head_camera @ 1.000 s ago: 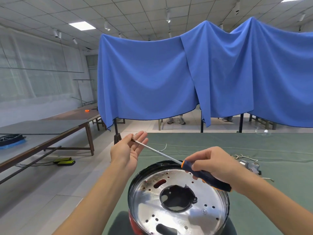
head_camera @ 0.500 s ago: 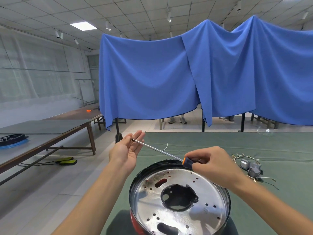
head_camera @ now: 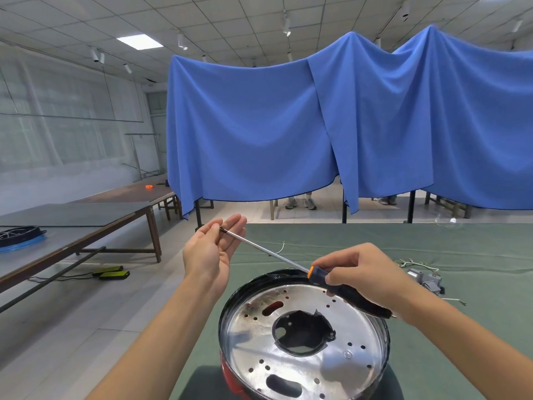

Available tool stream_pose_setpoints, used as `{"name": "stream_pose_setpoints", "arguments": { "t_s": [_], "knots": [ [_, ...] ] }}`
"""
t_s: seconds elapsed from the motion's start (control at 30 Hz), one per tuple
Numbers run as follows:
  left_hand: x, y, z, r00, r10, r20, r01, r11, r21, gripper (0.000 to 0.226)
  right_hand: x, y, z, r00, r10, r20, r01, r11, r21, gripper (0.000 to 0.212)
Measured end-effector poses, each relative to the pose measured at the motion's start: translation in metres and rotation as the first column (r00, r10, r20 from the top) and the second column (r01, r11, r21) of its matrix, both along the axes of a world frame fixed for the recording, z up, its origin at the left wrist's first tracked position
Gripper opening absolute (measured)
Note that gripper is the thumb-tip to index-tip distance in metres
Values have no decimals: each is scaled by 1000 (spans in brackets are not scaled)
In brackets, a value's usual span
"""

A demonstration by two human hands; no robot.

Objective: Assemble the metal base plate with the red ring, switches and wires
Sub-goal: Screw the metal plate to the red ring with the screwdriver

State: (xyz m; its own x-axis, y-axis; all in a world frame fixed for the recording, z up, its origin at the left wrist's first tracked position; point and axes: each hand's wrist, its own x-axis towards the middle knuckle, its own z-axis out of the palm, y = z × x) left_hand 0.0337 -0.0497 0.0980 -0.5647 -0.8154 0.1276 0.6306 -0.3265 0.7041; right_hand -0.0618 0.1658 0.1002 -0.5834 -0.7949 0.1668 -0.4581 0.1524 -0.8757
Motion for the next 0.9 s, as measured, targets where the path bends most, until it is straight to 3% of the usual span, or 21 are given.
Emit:
{"name": "stream_pose_setpoints", "arguments": {
  "t_s": [0.3, 0.53, 0.9],
  "knots": [
    [2, 10, 0, 991, 132, 4, -130, 980, -150, 21, -5, 5, -1, 965, 33, 258, -33, 999, -4, 26],
    [3, 14, 1, 995, 100, -5, -100, 986, -132, 19, -11, 8, -5, 868, 123, 481, -138, 990, -3, 27],
    [5, 13, -6, 997, -69, -38, 68, 997, -40, 22, -20, 8, -11, 836, 128, 534, -179, 983, 44, 25]
  ]
}}
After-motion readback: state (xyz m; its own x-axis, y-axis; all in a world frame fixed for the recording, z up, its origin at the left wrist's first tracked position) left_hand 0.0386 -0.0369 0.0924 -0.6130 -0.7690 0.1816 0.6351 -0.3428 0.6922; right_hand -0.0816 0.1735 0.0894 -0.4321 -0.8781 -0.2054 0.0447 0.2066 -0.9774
